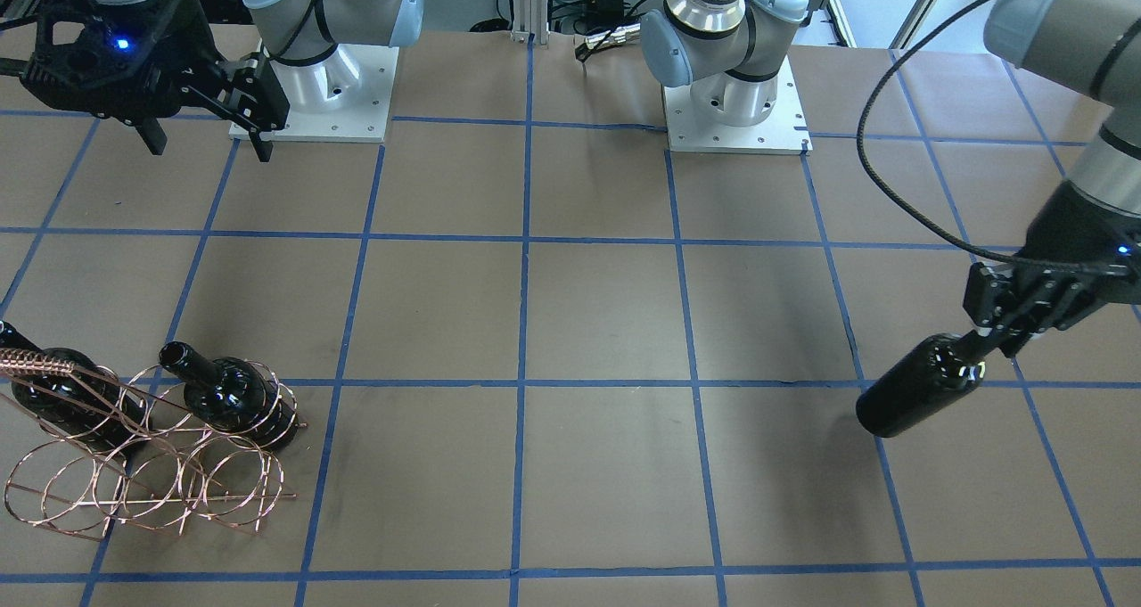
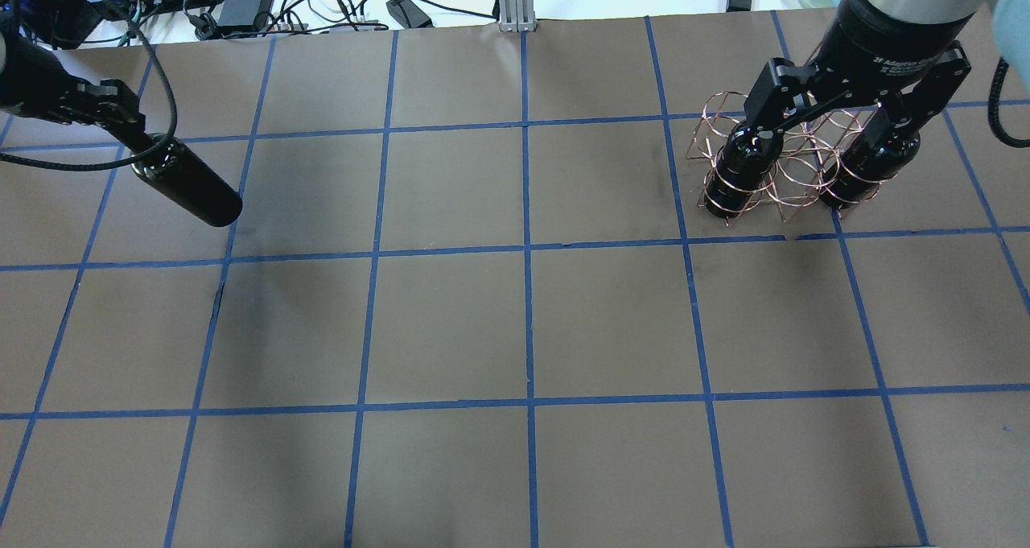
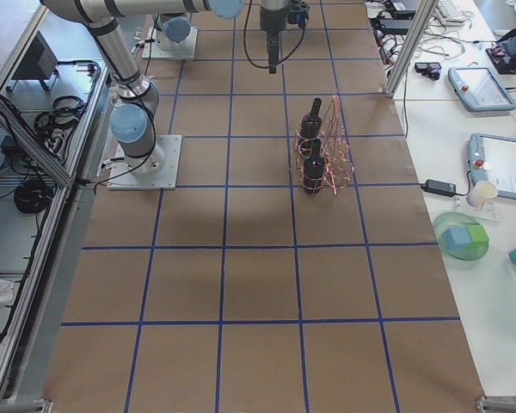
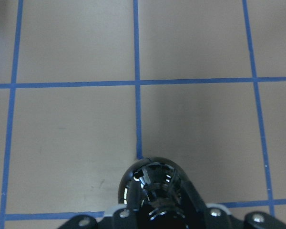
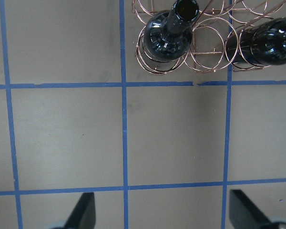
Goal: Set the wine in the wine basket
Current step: 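Lift the bottle with the left gripper and swing it upright toward the table center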
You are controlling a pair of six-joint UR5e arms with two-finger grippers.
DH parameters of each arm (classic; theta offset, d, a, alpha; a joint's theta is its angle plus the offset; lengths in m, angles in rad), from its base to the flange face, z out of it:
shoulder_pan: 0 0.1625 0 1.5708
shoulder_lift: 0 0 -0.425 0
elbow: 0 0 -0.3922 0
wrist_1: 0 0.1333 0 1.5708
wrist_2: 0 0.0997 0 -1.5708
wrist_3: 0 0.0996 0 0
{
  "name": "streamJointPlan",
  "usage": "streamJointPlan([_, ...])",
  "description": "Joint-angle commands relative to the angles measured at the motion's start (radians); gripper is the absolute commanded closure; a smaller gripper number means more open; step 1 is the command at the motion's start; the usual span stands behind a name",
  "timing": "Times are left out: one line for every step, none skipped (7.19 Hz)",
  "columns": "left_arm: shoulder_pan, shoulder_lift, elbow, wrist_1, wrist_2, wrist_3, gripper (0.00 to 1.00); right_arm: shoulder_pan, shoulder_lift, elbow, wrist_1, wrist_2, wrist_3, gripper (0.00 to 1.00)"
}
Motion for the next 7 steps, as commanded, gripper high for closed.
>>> streamJointPlan([-0.132, 0.098, -0.059, -0.097, 0.049, -0.204, 1.0, 0.0, -0.002, 0.0, 0.0, 0.003, -0.001, 0.0])
streamJointPlan([-0.184, 0.154, -0.126, -0.106, 0.046, -0.306, 1.0, 0.0, -0.002, 0.0, 0.0, 0.003, -0.001, 0.0])
streamJointPlan([-0.274, 0.189, -0.156, -0.111, 0.05, -0.434, 1.0, 0.0, -0.001, 0.0, 0.0, 0.003, 0.001, 0.0])
streamJointPlan([-0.395, 0.197, -0.16, -0.125, 0.138, -0.589, 1.0, 0.0, -0.002, 0.0, 0.0, 0.004, 0.001, 0.0])
streamJointPlan([-0.532, 0.192, -0.162, -0.125, 0.227, -0.814, 1.0, 0.0, -0.001, 0.0, 0.0, 0.004, 0.001, 0.0])
streamJointPlan([-0.661, 0.186, -0.167, -0.129, 0.248, -0.998, 1.0, 0.0, -0.001, 0.0, 0.0, 0.004, 0.001, 0.0])
streamJointPlan([-0.742, 0.176, -0.171, -0.128, 0.318, -1.143, 1.0, 0.0, 0.001, 0.0, 0.0, 0.004, 0.001, 0.0])
